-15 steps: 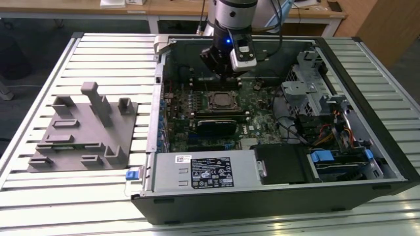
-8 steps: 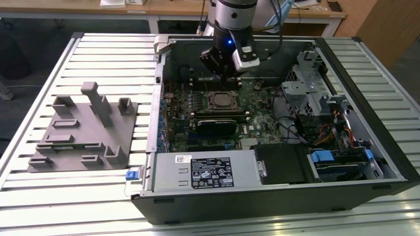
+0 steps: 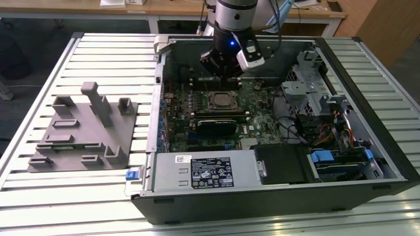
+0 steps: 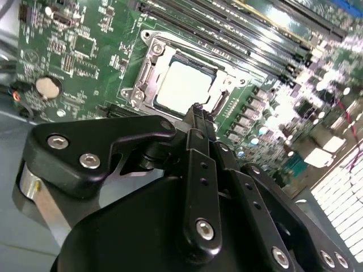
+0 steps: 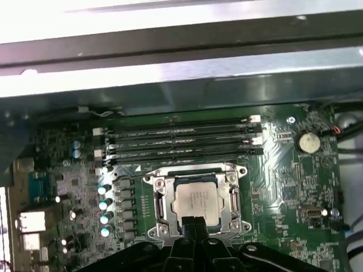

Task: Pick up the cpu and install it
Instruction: 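Install the first cpu locking lever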

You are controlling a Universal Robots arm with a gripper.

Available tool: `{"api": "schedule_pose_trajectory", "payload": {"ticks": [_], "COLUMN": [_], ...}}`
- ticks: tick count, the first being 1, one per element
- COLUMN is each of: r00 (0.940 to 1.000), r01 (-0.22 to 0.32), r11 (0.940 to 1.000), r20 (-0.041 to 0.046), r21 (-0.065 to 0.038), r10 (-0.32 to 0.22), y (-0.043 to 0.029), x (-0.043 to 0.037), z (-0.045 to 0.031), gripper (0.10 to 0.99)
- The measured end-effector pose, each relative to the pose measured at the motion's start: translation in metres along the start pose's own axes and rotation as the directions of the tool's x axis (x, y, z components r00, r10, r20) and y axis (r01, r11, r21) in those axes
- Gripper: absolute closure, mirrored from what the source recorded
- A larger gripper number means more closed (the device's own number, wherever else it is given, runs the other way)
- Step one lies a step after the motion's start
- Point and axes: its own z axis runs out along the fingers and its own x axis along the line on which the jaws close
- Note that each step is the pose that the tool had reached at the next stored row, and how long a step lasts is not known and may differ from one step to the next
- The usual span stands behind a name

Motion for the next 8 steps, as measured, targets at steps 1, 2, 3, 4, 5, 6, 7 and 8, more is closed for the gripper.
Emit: {"api": "schedule_pose_trajectory", "payload": {"ticks": [1, 2, 3, 4, 5, 6, 7, 8], "r00": [0.9998, 0.9994, 0.9985, 0.9973, 0.9960, 0.9948, 0.9943, 0.9943], "r01": [0.018, 0.036, 0.056, 0.073, 0.090, 0.102, 0.106, 0.107], "r11": [0.9998, 0.9994, 0.9985, 0.9973, 0.9960, 0.9948, 0.9944, 0.9943], "r20": [-0.0005, -0.0011, -0.0016, -0.0021, -0.0027, -0.0031, -0.0032, -0.0032], "r21": [0.000, 0.001, 0.001, 0.002, 0.002, 0.002, 0.002, 0.002], "r10": [-0.018, -0.036, -0.056, -0.073, -0.090, -0.102, -0.106, -0.107], "y": [0.0000, 0.0000, 0.0000, 0.0000, 0.0000, -0.0001, -0.0002, -0.0003], "x": [0.0000, 0.0000, 0.0000, 0.0000, 0.0000, 0.0000, 0.0007, 0.0019], "z": [0.0002, 0.0004, 0.0007, 0.0009, 0.0011, 0.0012, 0.0015, 0.0016], "gripper": [0.980, 0.980, 0.980, 0.980, 0.980, 0.980, 0.980, 0.980]}}
